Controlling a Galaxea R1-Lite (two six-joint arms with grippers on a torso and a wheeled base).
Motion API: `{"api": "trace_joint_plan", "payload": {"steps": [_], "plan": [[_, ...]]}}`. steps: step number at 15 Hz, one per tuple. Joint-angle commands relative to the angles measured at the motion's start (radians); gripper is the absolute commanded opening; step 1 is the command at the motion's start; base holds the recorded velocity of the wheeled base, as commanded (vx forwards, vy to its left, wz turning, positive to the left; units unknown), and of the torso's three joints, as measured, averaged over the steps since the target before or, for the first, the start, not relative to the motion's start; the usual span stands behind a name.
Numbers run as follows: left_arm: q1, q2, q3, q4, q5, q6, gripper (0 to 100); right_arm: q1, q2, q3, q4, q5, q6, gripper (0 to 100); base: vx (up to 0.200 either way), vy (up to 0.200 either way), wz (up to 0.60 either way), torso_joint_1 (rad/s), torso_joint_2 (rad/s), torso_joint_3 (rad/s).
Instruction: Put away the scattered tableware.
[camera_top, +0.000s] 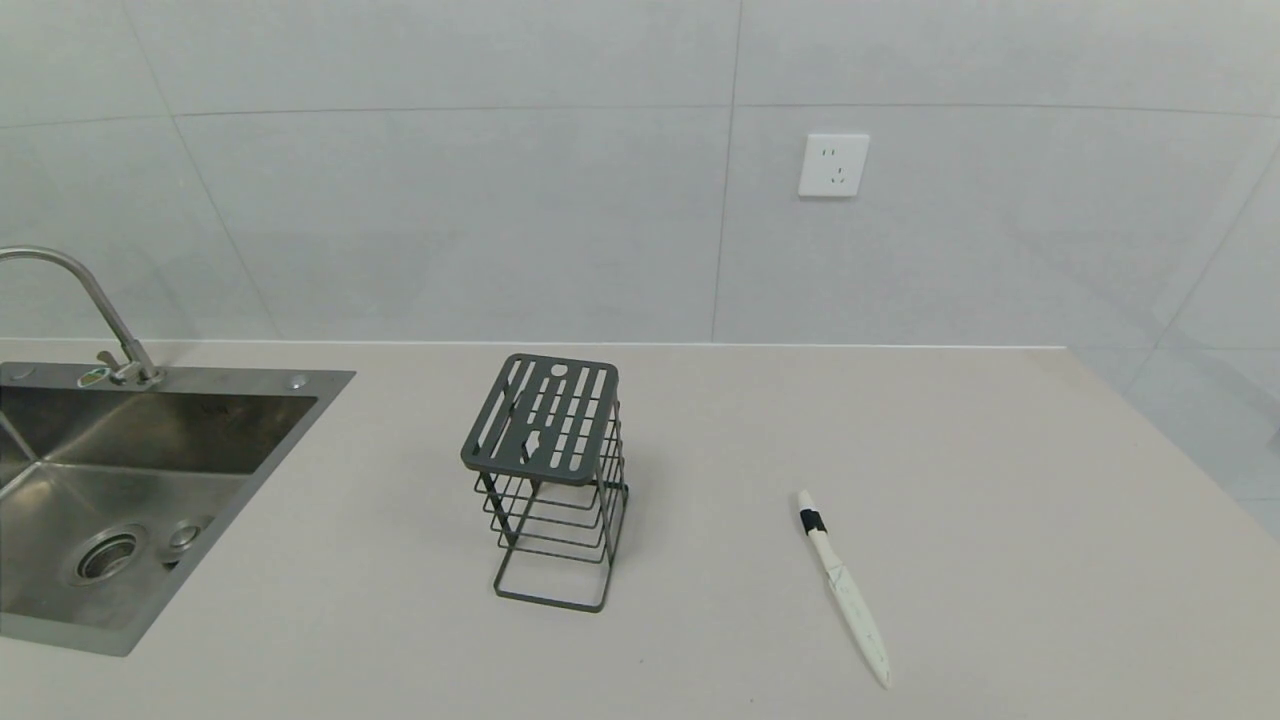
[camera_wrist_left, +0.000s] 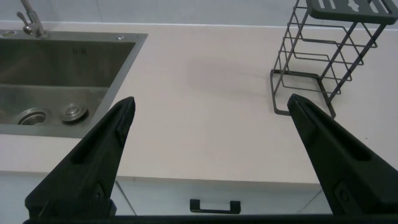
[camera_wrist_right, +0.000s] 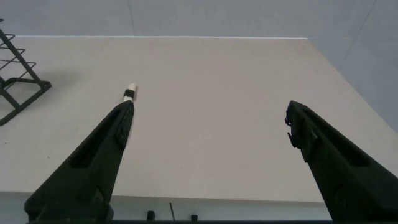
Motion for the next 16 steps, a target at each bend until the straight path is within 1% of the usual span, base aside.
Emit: {"api": "trace_joint_plan", "payload": {"steps": [1,2,3,4,6,7,8,11,14,16], "plan": [[0.001,0.001,0.000,-0.001,0.000,0.000,100,0.000,0.000,0.000,-0.122,0.028,0.000,100,0.000,0.000,0.00,0.000,0.00,0.000],[0.001,0.001,0.000,0.001,0.000,0.000,100,0.000,0.000,-0.006,-0.189,0.087,0.005,100,0.000,0.000,0.00,0.000,0.00,0.000],[0.001,0.001,0.000,0.001,0.000,0.000,100,0.003,0.003,-0.028,-0.191,0.156,0.005,100,0.000,0.000,0.00,0.000,0.00,0.000],[0.001,0.001,0.000,0.001,0.000,0.000,100,0.003,0.044,-0.071,-0.171,0.195,0.006,100,0.000,0.000,0.00,0.000,0.00,0.000],[0.001,0.001,0.000,0.001,0.000,0.000,100,0.012,0.191,-0.129,-0.133,0.232,0.009,100,0.000,0.000,0.00,0.000,0.00,0.000],[0.001,0.001,0.000,0.001,0.000,0.000,100,0.049,0.285,-0.149,-0.127,0.319,0.011,100,0.000,0.000,0.00,0.000,0.00,0.000],[0.001,0.001,0.000,0.001,0.000,0.000,100,0.075,0.352,-0.152,-0.128,0.353,0.011,100,0.000,0.000,0.00,0.000,0.00,0.000],[0.001,0.001,0.000,0.001,-0.001,0.000,100,0.095,0.506,-0.155,-0.133,0.357,0.002,100,0.000,0.000,0.00,0.000,0.00,0.000],[0.001,0.001,0.000,0.002,-0.001,0.000,100,0.155,0.645,-0.178,-0.131,0.357,-0.006,100,0.000,0.000,0.00,0.000,0.00,0.000],[0.001,0.001,0.000,0.002,-0.001,0.000,100,0.166,0.771,-0.192,-0.131,0.353,-0.064,100,0.000,0.000,0.00,0.000,0.00,0.000]]}}
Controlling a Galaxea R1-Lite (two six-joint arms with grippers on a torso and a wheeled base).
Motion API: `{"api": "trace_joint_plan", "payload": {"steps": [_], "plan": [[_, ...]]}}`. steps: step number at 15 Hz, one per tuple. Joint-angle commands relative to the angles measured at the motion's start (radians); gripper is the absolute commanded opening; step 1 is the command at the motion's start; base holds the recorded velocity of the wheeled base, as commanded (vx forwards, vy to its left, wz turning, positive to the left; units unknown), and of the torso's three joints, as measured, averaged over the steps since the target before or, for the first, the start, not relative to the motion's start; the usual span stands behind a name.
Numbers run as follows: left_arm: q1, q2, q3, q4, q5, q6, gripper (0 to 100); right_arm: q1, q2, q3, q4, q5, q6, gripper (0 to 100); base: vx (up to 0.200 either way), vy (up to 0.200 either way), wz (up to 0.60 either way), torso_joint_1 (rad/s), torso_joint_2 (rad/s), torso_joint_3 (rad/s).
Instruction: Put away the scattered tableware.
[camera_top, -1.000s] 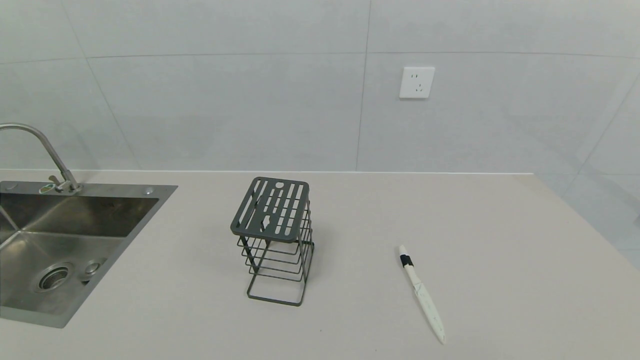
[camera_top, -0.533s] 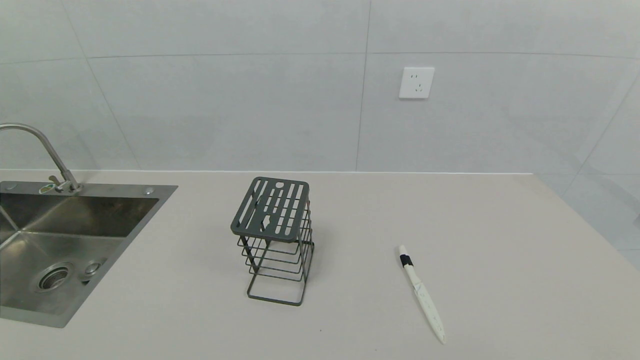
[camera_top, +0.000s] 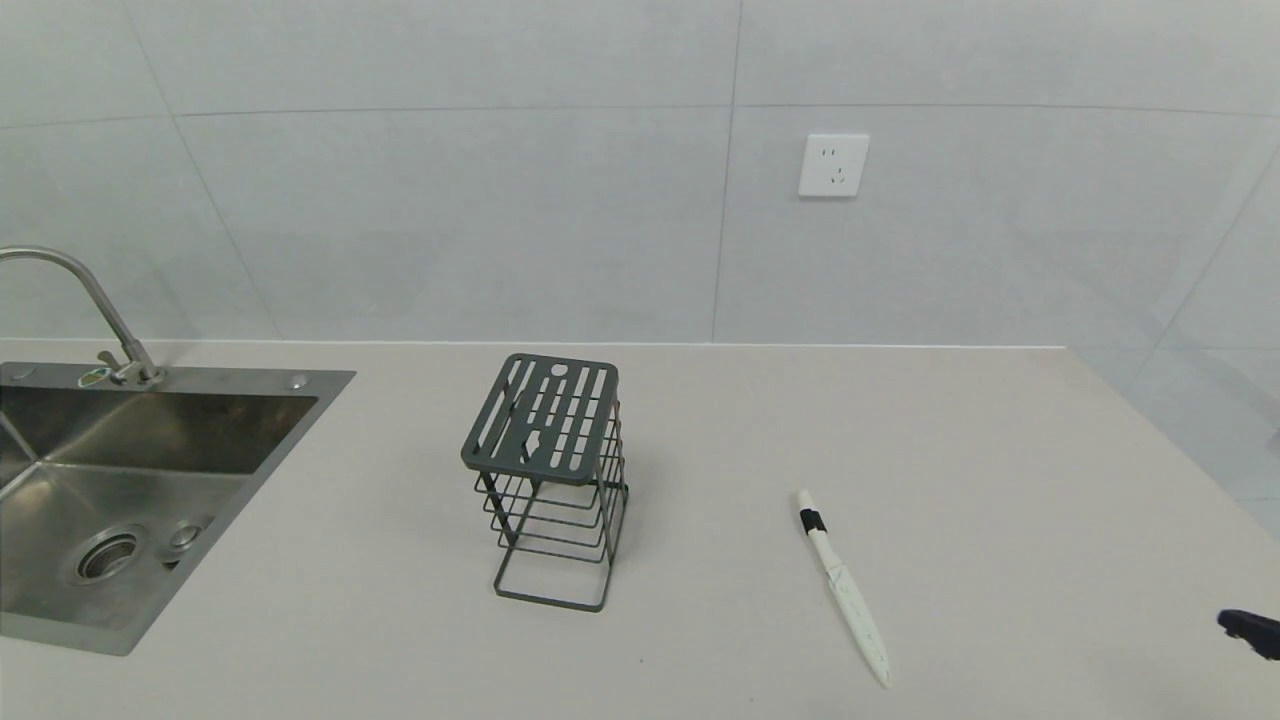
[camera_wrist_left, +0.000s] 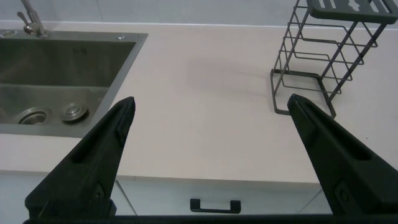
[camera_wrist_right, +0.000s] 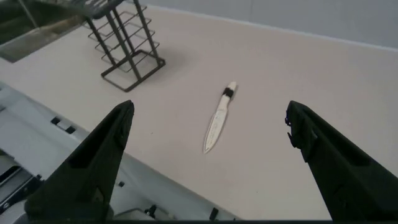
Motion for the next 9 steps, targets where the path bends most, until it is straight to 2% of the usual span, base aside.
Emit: {"api": "trace_joint_plan", "payload": {"steps": [1,4,9], "plan": [[0.000,0.001,0.000,0.000,0.000,0.000,100,0.022,0.235,-0.034,-0.002,-0.003,-0.082,100,0.000,0.000,0.00,0.000,0.00,0.000],[0.000,0.001,0.000,0.000,0.002,0.000,100,0.057,0.445,-0.086,-0.019,-0.004,-0.149,100,0.000,0.000,0.00,0.000,0.00,0.000],[0.000,0.001,0.000,0.000,0.002,0.000,100,0.092,0.674,-0.086,-0.229,-0.004,-0.151,100,0.000,0.000,0.00,0.000,0.00,0.000]]}}
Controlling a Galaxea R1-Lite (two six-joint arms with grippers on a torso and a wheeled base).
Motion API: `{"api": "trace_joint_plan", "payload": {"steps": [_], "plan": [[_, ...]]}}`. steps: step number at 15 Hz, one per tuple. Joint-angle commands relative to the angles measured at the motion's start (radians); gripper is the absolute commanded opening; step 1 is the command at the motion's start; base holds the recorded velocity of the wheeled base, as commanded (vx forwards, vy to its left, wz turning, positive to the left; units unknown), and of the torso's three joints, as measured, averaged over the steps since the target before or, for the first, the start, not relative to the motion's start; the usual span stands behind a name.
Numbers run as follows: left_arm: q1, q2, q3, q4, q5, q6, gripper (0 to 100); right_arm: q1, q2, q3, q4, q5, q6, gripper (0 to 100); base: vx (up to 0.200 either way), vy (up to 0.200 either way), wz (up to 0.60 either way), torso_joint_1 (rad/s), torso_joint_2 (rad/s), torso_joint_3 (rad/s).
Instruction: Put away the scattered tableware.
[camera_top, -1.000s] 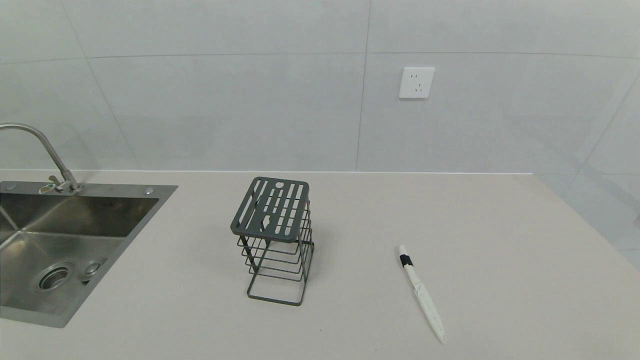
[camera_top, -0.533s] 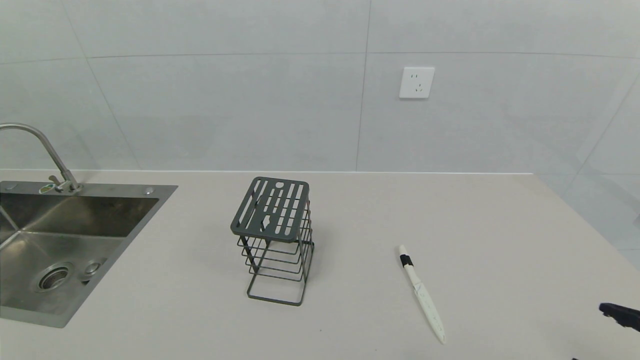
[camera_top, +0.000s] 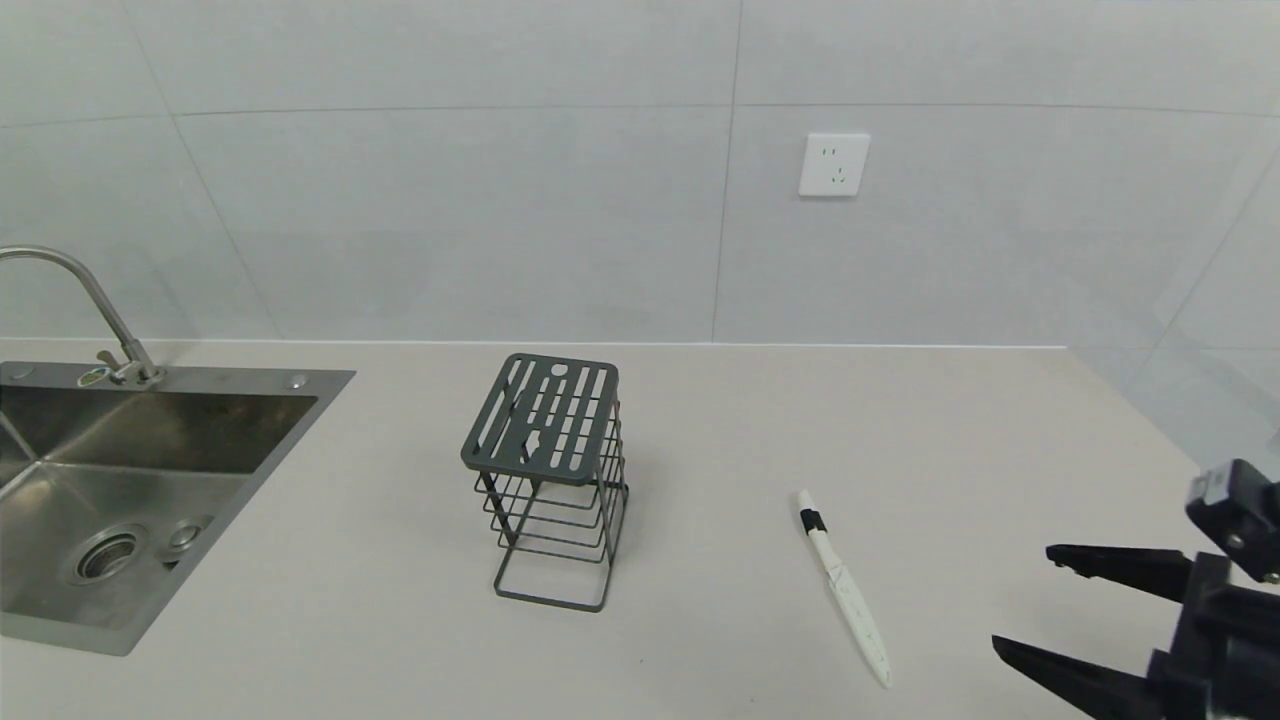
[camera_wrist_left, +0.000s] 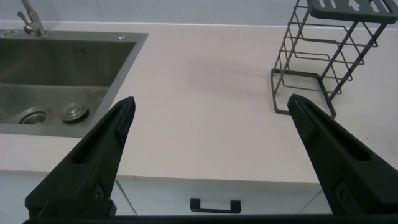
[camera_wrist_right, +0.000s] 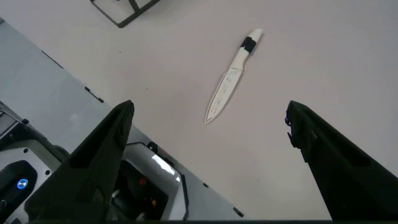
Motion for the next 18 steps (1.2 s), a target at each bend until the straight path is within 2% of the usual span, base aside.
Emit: {"api": "trace_joint_plan", "payload": {"steps": [1,5,7,10,12,14,18], "plan": [[0.000,0.001,0.000,-0.002,0.000,0.000,100,0.019,0.172,-0.004,-0.074,0.001,-0.004,100,0.000,0.000,0.00,0.000,0.00,0.000],[0.000,0.001,0.000,0.000,0.000,0.000,100,0.053,0.350,-0.038,-0.211,-0.091,-0.001,100,0.000,0.000,0.00,0.000,0.00,0.000],[0.000,0.001,0.000,-0.002,0.000,0.000,100,0.056,0.394,-0.061,-0.212,-0.105,0.001,100,0.000,0.000,0.00,0.000,0.00,0.000],[0.000,0.001,0.000,0.000,0.000,0.000,100,0.094,0.440,-0.068,-0.209,-0.268,0.067,100,0.000,0.000,0.00,0.000,0.00,0.000],[0.000,0.001,0.000,-0.002,0.000,0.000,100,0.151,0.475,-0.085,-0.209,-0.299,0.136,100,0.000,0.000,0.00,0.000,0.00,0.000],[0.000,0.001,0.000,-0.002,0.000,0.000,100,0.182,0.543,-0.113,-0.214,-0.381,0.172,100,0.000,0.000,0.00,0.000,0.00,0.000],[0.000,0.001,0.000,0.000,-0.002,-0.002,100,0.211,0.615,-0.148,-0.220,-0.391,0.172,100,0.000,0.000,0.00,0.000,0.00,0.000]]}}
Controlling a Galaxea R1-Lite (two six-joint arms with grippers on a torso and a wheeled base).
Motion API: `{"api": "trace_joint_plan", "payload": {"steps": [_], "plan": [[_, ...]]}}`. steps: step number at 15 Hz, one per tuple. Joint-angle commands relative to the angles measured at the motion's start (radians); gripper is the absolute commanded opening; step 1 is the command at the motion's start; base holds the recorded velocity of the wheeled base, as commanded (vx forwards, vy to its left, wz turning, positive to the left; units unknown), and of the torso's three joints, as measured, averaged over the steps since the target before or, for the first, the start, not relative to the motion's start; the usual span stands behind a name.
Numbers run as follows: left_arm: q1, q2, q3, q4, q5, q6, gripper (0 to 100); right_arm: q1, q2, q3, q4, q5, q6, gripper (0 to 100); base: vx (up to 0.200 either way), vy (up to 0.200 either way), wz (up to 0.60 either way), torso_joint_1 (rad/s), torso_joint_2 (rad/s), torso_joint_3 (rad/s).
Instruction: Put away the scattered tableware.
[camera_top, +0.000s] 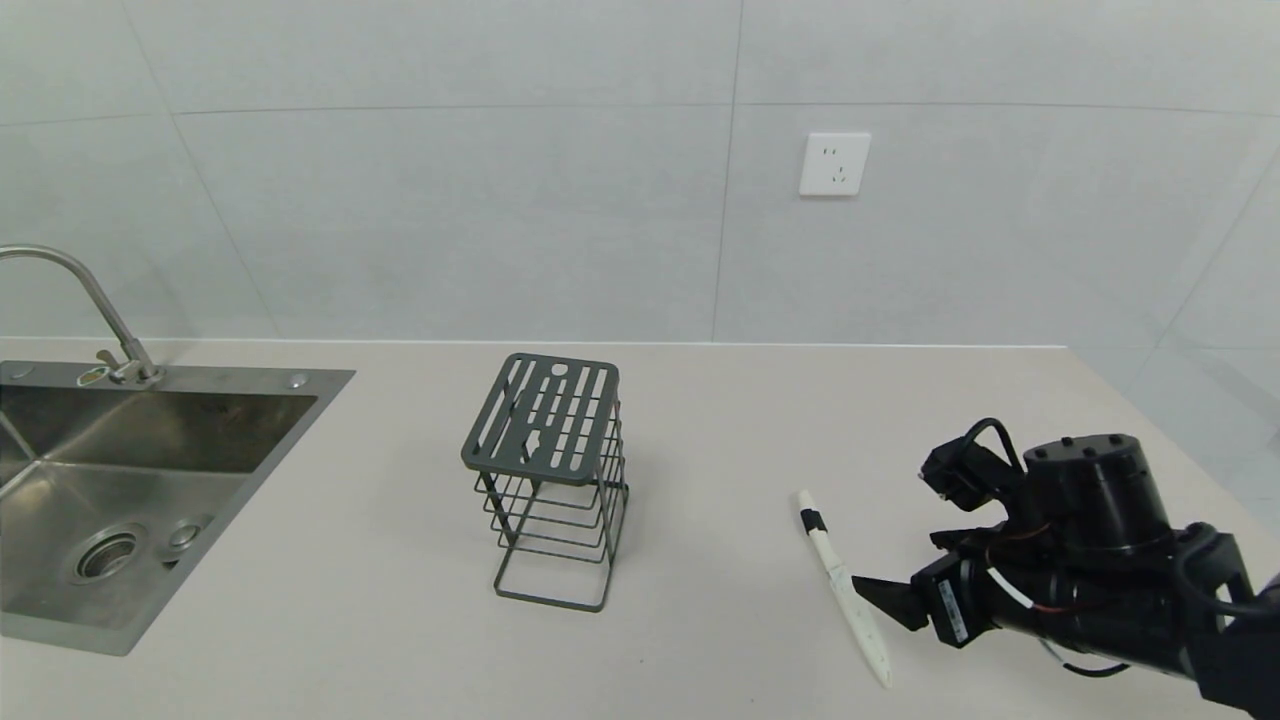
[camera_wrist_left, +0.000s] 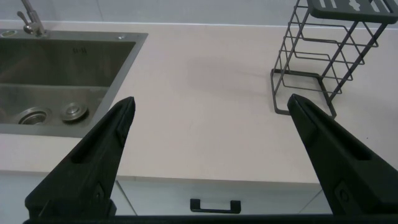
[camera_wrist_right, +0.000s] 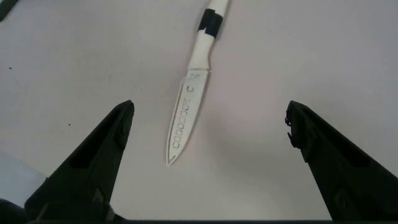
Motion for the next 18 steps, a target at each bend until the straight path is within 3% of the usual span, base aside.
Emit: {"api": "trace_joint_plan", "payload": {"steps": [1,18], "plan": [[0.000,0.001,0.000,0.000,0.000,0.001,100,0.015,0.055,-0.008,0.000,0.000,0.000,100,0.000,0.000,0.00,0.000,0.00,0.000],[0.000,0.001,0.000,0.000,0.000,-0.001,100,0.048,0.343,-0.140,-0.053,-0.100,0.058,100,0.000,0.000,0.00,0.000,0.00,0.000]]}}
